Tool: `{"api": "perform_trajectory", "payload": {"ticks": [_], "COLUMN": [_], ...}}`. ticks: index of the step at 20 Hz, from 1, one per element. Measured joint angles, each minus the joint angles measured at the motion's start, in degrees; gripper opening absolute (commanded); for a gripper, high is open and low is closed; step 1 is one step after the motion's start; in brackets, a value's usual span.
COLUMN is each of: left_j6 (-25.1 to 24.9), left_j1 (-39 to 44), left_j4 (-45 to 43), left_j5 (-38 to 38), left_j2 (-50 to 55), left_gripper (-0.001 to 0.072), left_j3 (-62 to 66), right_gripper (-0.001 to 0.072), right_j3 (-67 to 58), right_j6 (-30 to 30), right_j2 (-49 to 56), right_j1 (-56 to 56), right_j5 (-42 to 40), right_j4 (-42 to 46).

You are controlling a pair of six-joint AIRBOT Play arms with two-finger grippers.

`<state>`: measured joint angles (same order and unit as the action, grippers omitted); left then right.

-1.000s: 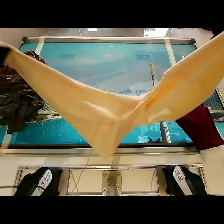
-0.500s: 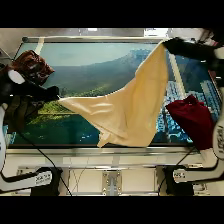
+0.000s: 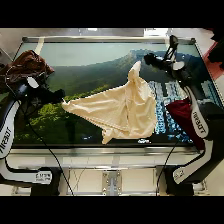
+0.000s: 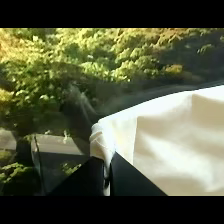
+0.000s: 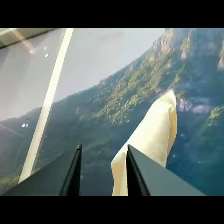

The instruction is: Fold the shirts.

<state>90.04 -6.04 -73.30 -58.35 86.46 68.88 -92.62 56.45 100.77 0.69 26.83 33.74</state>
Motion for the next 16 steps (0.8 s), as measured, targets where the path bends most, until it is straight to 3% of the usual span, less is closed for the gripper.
{"api": "perform_trajectory", "payload": {"ticks": [4, 7, 10, 16], "left_j6": [-0.98, -1.33, -1.49, -1.51], "left_j1": [0.0, 0.0, 0.0, 0.0], "left_j4": [-0.42, -0.35, -0.17, 0.09], "left_j5": [-1.38, -1.68, -2.25, -2.84], "left_j2": [-0.57, -1.16, -1.55, -2.05], "left_gripper": [0.001, 0.001, 0.001, 0.001], "left_j3": [0.0, 0.0, 0.0, 0.0], "right_gripper": [0.0299, 0.0301, 0.0302, 0.0305], "right_j3": [0.96, 8.9, 23.78, 52.5], "right_j6": [9.38, 14.86, 17.29, 19.67], "right_j2": [-10.4, -20.0, -29.38, -38.69], "right_j1": [8.37, 13.73, 16.65, 17.14], "right_j5": [20.2, 36.87, 42.99, 46.6], "right_j4": [15.93, 27.41, 29.66, 22.93]}}
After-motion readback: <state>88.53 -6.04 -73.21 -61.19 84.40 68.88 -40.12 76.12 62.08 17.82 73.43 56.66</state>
